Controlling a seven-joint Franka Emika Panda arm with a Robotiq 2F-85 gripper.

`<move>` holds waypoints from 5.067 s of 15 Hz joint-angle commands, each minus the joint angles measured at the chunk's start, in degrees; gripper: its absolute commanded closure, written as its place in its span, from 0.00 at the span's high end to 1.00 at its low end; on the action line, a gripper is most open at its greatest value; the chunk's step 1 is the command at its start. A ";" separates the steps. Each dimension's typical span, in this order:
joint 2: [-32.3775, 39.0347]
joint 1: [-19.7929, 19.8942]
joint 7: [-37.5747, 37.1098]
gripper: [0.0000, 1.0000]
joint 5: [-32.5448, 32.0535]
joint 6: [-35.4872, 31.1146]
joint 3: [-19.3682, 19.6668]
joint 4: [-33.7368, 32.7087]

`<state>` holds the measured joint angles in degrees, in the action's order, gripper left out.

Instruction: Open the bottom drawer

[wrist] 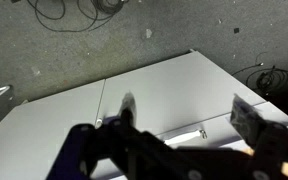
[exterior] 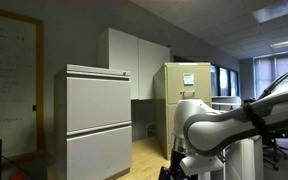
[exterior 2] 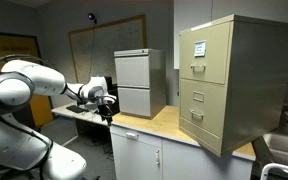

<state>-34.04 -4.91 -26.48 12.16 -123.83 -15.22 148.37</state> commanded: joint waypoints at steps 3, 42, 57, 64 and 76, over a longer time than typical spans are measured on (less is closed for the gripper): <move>0.05 -0.41 -0.22 1.00 -0.31 0.11 0.41 -0.10; 11.95 -2.07 34.91 1.00 23.87 -34.36 42.72 -12.42; 19.50 -15.36 50.45 1.00 43.50 -23.85 64.40 -22.20; 23.50 -18.64 50.15 1.00 53.13 -29.54 64.33 -19.95; 39.03 -16.87 49.06 1.00 65.67 -21.60 71.11 -33.57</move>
<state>-2.10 -22.40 23.69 73.72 -150.01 54.36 119.64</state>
